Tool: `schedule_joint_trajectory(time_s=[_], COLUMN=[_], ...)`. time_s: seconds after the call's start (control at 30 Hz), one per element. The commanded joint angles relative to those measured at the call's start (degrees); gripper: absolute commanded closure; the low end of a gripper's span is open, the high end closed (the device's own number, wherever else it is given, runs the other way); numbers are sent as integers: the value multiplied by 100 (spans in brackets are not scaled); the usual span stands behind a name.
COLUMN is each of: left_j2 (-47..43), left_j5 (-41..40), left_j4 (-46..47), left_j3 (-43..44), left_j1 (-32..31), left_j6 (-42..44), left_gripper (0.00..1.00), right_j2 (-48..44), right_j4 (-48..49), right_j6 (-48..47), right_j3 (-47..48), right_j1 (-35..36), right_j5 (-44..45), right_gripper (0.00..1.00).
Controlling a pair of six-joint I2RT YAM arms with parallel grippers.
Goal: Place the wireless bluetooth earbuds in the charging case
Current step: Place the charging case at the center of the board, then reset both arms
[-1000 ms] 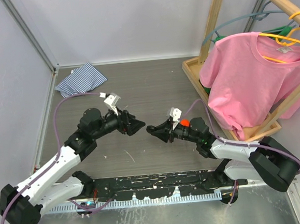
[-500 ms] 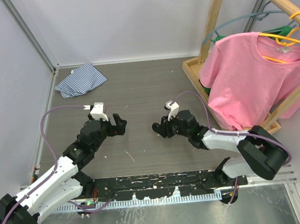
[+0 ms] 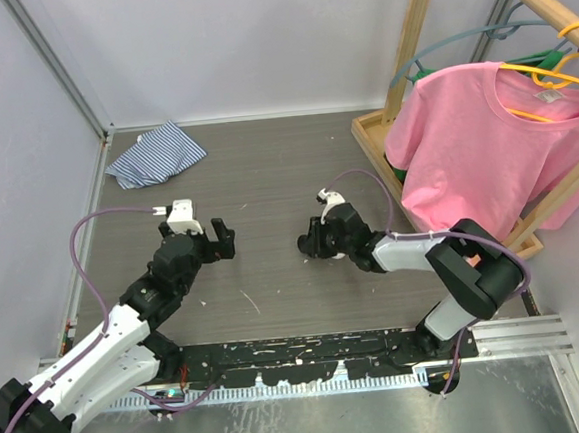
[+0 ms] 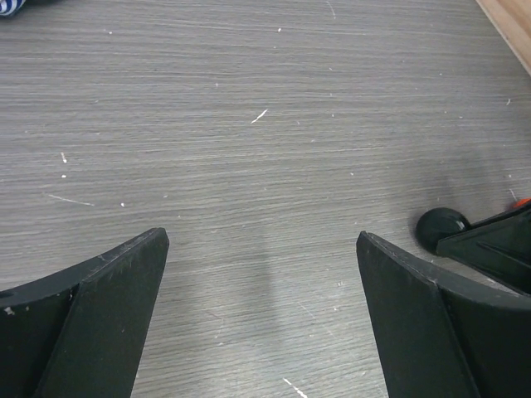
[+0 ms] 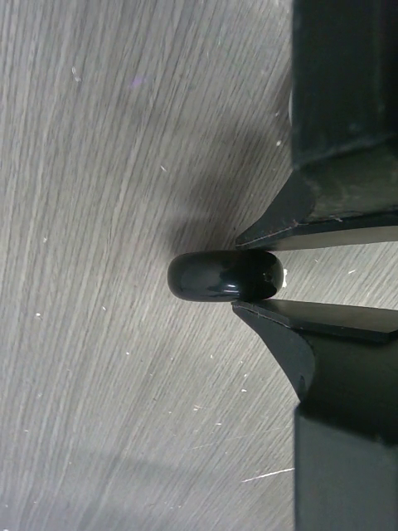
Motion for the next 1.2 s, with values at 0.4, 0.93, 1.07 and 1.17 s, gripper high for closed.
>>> schedule_joint_trajectory(time_s=[0.4,0.93,1.07,1.17], left_j2=[-337,-2671,-3248,-3521], left_j5=[-484,-508,-639,-656], left_j4=[-301,-3482,-3852,-4018], left_j3=[312,2258,2594,2773], left_j1=[15,18,22,17], left_j6=[-351,-758,-295,48], left_gripper=[2,2,2,2], right_j2=[-1628,-5965,-6715,-7055], right_j4=[-844,-3321,-3673,-3835], right_j6=[-74,-965,-1143,-1192], right_j3=[-85,-14,99,159], right_j1=[-50,-49,-56,-51], right_j5=[979,2824,2966,3014], right_gripper=[46,0,0,0])
